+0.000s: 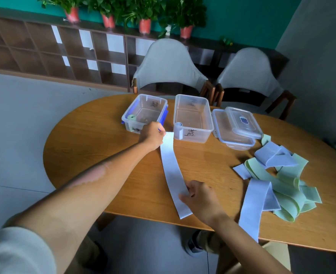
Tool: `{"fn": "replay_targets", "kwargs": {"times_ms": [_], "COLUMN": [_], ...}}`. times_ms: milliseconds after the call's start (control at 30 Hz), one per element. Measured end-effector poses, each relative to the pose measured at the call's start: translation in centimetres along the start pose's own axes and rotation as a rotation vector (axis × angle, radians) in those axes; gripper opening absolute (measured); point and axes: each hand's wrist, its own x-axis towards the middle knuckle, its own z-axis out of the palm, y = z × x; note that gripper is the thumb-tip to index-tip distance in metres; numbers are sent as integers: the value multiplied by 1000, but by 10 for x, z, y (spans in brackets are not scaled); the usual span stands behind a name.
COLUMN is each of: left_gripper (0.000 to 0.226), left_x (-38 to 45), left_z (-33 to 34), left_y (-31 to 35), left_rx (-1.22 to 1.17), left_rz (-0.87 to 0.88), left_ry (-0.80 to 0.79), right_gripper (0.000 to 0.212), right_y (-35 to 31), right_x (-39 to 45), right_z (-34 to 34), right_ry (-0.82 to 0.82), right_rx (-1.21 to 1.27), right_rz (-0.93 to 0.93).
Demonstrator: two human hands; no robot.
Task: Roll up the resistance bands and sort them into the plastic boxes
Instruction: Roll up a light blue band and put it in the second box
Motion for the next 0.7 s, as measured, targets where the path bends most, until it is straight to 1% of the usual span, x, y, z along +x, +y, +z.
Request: {"fn": "replay_targets", "kwargs": {"times_ms": [100, 200, 267, 400, 467, 533, 633, 700], "left_gripper": [13, 20, 22, 18, 15, 13, 11, 12], "left_x": [3, -2, -9, -34, -54, -77, -113, -135], "left_z": [6, 8, 7, 0, -2, -3, -2, -1], "left_y": [-7, -12, -14, -18, -20, -24, -31, -34], "left_rx": [-29, -60, -82, -209, -261, -294, -320, -314], "left_rz": [-25, -19, 12, 58, 67, 79, 106, 118], "left_ry": [4, 17, 34, 21, -5, -22, -48, -57], "right_gripper": [13, 17, 19, 15, 16, 22, 31, 24], "right_y": [5, 9, 7, 4, 3, 3, 6, 11], "right_x": [-2, -1, -2, -3, -5, -10, -16, -20], "right_z": [0, 2, 3, 6, 5, 3, -2, -5], "right_ry": [-21, -66, -70, -80, -105, -100, -26, 15], "right_rx": [58, 295, 402, 482, 454, 385, 232, 136], "right_rz": [20, 47, 52, 30, -12, -47, -30, -22]}}
